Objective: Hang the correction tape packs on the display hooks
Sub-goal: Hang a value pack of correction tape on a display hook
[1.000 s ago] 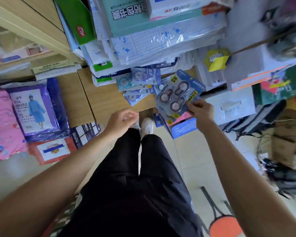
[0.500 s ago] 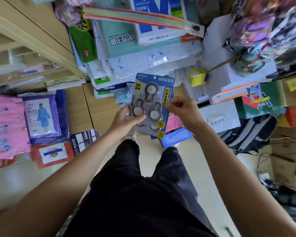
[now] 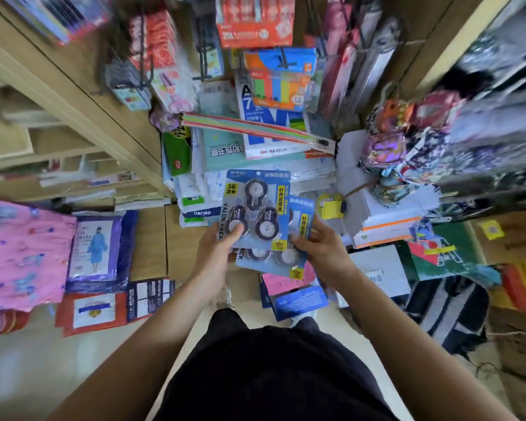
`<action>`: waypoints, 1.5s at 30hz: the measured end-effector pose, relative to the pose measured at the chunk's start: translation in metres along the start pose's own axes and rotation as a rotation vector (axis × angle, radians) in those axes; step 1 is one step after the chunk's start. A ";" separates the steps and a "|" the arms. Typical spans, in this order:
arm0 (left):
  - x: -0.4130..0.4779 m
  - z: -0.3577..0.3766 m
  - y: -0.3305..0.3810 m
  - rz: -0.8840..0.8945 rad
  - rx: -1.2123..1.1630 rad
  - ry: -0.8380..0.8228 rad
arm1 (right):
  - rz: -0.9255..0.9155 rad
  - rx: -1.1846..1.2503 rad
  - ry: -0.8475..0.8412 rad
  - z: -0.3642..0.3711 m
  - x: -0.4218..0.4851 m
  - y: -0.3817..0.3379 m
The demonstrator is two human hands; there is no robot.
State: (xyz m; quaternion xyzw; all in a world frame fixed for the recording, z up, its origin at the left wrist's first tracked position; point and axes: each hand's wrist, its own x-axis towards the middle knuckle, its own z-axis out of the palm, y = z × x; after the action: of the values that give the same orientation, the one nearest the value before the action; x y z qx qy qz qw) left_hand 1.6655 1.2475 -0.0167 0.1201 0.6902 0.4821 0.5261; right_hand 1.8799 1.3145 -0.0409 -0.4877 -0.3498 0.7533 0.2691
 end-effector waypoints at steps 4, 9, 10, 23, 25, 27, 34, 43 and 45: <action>0.001 -0.027 0.041 0.200 0.057 0.021 | -0.134 -0.109 0.104 0.024 0.000 -0.039; -0.004 -0.084 0.134 0.518 0.138 0.108 | -0.465 -0.491 0.153 0.078 0.005 -0.113; -0.005 -0.098 0.155 0.593 0.152 0.123 | -0.519 -0.535 0.151 0.090 0.004 -0.128; -0.039 -0.196 0.395 1.426 0.082 0.377 | -1.171 -0.658 0.178 0.242 -0.017 -0.323; -0.046 -0.199 0.426 1.510 0.084 0.411 | -1.252 -0.639 0.205 0.260 -0.025 -0.351; -0.051 -0.201 0.457 1.590 0.087 0.441 | -1.335 -0.623 0.228 0.275 -0.033 -0.379; -0.066 -0.201 0.556 1.818 -0.007 0.575 | -1.587 -0.557 0.256 0.317 -0.061 -0.470; -0.045 -0.186 0.648 2.123 0.234 1.034 | -1.685 -0.573 0.248 0.356 -0.063 -0.553; -0.040 -0.184 0.653 2.190 0.311 1.114 | -1.683 -0.557 0.226 0.362 -0.057 -0.567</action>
State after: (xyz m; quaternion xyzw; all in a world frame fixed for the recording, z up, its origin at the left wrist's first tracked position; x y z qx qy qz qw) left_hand 1.3042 1.4520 0.5212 0.4734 0.4057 0.5663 -0.5390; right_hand 1.6035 1.5220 0.5390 -0.1885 -0.7337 0.1417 0.6373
